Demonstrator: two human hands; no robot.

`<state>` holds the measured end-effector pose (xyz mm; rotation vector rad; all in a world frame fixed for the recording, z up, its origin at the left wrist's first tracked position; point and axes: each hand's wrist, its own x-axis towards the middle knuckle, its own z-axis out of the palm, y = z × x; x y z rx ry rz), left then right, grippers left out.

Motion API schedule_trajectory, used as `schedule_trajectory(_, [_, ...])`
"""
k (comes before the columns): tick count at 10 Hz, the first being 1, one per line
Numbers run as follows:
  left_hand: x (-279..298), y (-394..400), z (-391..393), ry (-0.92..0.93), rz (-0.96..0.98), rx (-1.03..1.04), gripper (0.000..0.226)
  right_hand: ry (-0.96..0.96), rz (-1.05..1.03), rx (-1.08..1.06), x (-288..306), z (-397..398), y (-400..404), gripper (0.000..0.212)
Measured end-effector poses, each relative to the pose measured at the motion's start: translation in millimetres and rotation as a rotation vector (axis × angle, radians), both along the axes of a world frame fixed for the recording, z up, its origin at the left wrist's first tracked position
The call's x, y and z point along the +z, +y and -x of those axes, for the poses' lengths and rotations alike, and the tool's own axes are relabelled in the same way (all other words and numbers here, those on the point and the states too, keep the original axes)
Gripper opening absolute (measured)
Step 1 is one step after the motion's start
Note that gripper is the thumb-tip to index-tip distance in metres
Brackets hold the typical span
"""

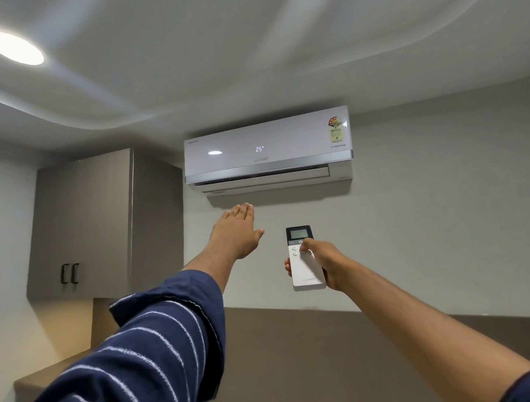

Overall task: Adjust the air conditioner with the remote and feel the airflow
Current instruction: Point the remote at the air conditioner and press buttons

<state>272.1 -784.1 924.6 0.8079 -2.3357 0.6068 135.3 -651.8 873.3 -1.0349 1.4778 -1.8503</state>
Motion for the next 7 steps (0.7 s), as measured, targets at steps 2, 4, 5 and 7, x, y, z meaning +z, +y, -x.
schedule_trajectory(2, [-1.0, 4.4, -1.8, 0.011, -0.031, -0.013, 0.068, -0.033, 0.034, -0.036, 0.8, 0.3, 2.0, 0.023])
schedule_trajectory(4, [4.4, 12.9, -0.5, 0.009, 0.008, -0.042, 0.067, -0.035, 0.024, -0.053, 2.4, -1.9, 7.0, 0.020])
schedule_trajectory(5, [1.2, 12.6, -0.1, 0.003, 0.011, -0.039, 0.067, -0.004, 0.020, -0.052, -0.5, -3.8, 6.5, 0.018])
schedule_trajectory(7, [-1.4, 11.8, -1.9, -0.006, 0.025, -0.031, 0.068, 0.008, 0.027, -0.052, -2.2, -3.5, 5.6, 0.019])
